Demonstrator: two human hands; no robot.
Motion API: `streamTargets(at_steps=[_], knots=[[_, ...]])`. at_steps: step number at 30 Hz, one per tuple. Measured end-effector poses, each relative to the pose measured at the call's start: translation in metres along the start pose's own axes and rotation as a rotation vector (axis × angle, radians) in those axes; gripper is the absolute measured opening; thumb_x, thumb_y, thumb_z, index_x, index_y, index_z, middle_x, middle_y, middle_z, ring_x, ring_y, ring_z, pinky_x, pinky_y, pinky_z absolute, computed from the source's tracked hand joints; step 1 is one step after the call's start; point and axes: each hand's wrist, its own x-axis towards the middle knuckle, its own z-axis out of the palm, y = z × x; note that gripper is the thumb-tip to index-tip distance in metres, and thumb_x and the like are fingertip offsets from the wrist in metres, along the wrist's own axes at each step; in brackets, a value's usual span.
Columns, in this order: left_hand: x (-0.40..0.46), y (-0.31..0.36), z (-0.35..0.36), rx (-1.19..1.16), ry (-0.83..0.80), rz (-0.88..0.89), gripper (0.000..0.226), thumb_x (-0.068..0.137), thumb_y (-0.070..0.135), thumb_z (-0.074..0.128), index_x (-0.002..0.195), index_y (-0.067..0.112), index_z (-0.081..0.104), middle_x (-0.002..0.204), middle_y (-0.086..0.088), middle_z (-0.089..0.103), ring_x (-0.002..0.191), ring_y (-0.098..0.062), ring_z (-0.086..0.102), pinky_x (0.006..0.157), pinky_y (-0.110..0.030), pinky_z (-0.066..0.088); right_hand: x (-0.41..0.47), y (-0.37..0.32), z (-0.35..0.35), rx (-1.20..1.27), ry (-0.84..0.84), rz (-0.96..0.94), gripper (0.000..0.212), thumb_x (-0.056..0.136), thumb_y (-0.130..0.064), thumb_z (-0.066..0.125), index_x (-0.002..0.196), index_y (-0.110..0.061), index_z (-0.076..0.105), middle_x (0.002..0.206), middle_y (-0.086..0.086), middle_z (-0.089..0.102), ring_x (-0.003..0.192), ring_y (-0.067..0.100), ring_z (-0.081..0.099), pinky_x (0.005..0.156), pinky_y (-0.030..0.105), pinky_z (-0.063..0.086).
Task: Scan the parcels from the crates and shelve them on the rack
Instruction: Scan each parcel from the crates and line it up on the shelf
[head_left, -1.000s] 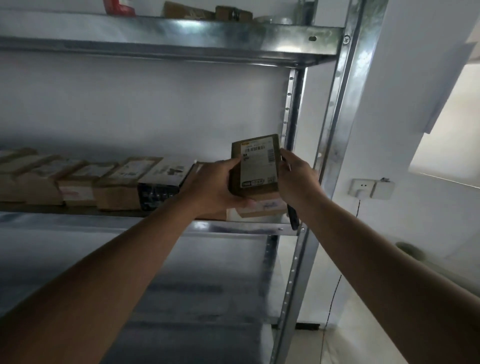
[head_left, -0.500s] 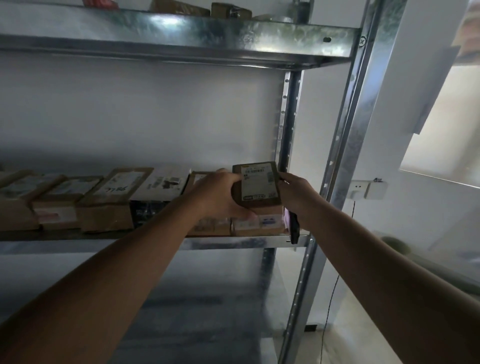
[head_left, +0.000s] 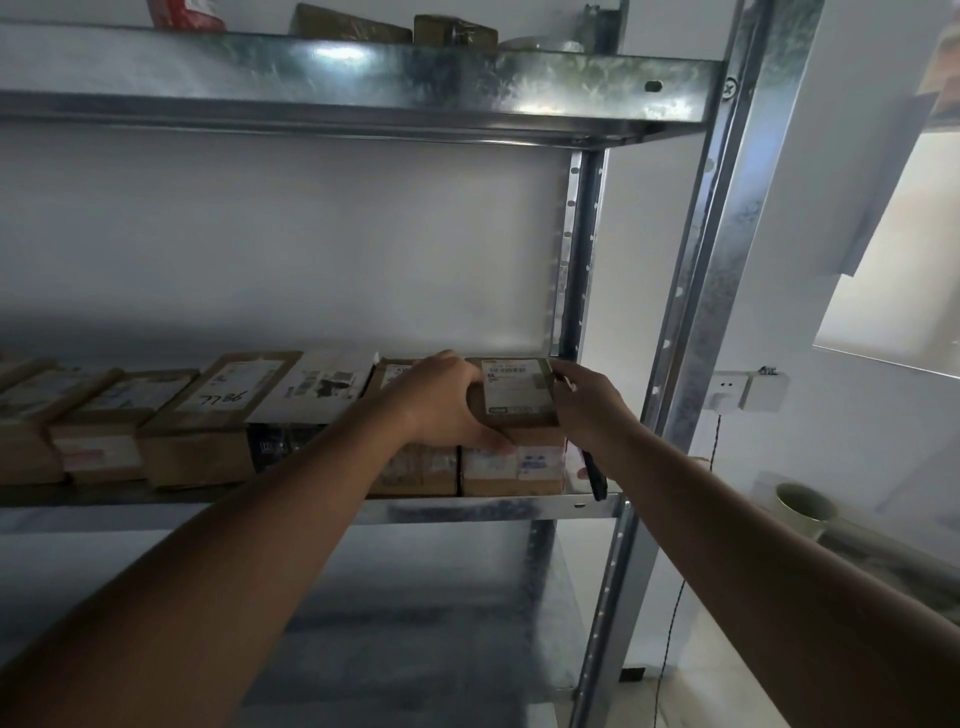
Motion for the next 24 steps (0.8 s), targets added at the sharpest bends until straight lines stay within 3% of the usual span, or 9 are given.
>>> streamTargets(at_steps=[2,4,8,12,14,18,24], knots=[[0.000,0.002,0.000,0.020,-0.001,-0.011,0.078,0.065,0.072,0.089,0.128,0.029,0.072,0.105,0.011,0.053,0.098,-0.013,0.057,0.073,-0.031,0.048,0.002,0.002,0.001,-0.075,0.030,-0.026,0.040,0.108,-0.032,0.044,0.141,-0.052,0.057,0.128,0.003,0.061,0.109,0.029,0.064,0.082,0.043,0.064],[0.000,0.003,0.000,0.035,-0.004,-0.016,0.080,0.066,0.074,0.088,0.130,0.030,0.071,0.109,0.009,0.052,0.100,-0.015,0.057,0.078,-0.032,0.050,0.005,0.005,0.002,-0.159,0.055,-0.062,0.041,0.105,-0.040,0.043,0.142,-0.058,0.051,0.127,0.003,0.060,0.105,0.029,0.064,0.085,0.049,0.064],[-0.003,0.003,0.001,0.016,-0.044,-0.050,0.093,0.065,0.078,0.084,0.143,0.035,0.059,0.123,0.004,0.047,0.108,-0.019,0.057,0.087,-0.036,0.051,-0.015,-0.008,-0.001,-0.320,0.103,-0.181,0.050,0.110,-0.038,0.041,0.157,-0.054,0.037,0.131,0.007,0.051,0.109,0.033,0.058,0.083,0.043,0.059],[-0.013,0.004,-0.001,-0.048,-0.050,-0.058,0.082,0.079,0.080,0.072,0.144,0.033,0.054,0.136,-0.001,0.047,0.121,-0.022,0.055,0.095,-0.040,0.052,-0.029,-0.021,-0.001,-0.392,0.153,-0.292,0.053,0.111,-0.037,0.047,0.160,-0.052,0.031,0.135,0.009,0.046,0.114,0.039,0.054,0.090,0.050,0.058],[-0.021,0.005,-0.003,-0.062,-0.006,-0.071,0.078,0.090,0.075,0.063,0.150,0.026,0.051,0.149,-0.003,0.045,0.132,-0.025,0.053,0.103,-0.041,0.048,-0.040,-0.029,-0.001,-0.384,0.158,-0.320,0.053,0.111,-0.038,0.047,0.160,-0.051,0.031,0.135,0.010,0.046,0.115,0.039,0.054,0.092,0.052,0.057],[-0.040,0.007,-0.010,0.012,0.073,-0.051,0.081,0.104,0.062,0.051,0.168,0.019,0.026,0.170,-0.007,0.031,0.152,-0.028,0.039,0.122,-0.048,0.034,-0.065,-0.042,-0.002,-0.369,0.195,-0.386,0.049,0.111,-0.038,0.046,0.157,-0.050,0.035,0.131,0.009,0.045,0.113,0.040,0.055,0.095,0.058,0.057],[-0.065,0.022,-0.011,0.065,0.132,0.057,0.070,0.108,0.055,0.047,0.165,0.017,0.032,0.167,-0.005,0.036,0.145,-0.027,0.046,0.113,-0.045,0.044,-0.118,-0.043,-0.007,-0.376,0.298,-0.426,0.050,0.112,-0.037,0.047,0.159,-0.047,0.035,0.133,0.009,0.044,0.113,0.035,0.054,0.096,0.053,0.056]])
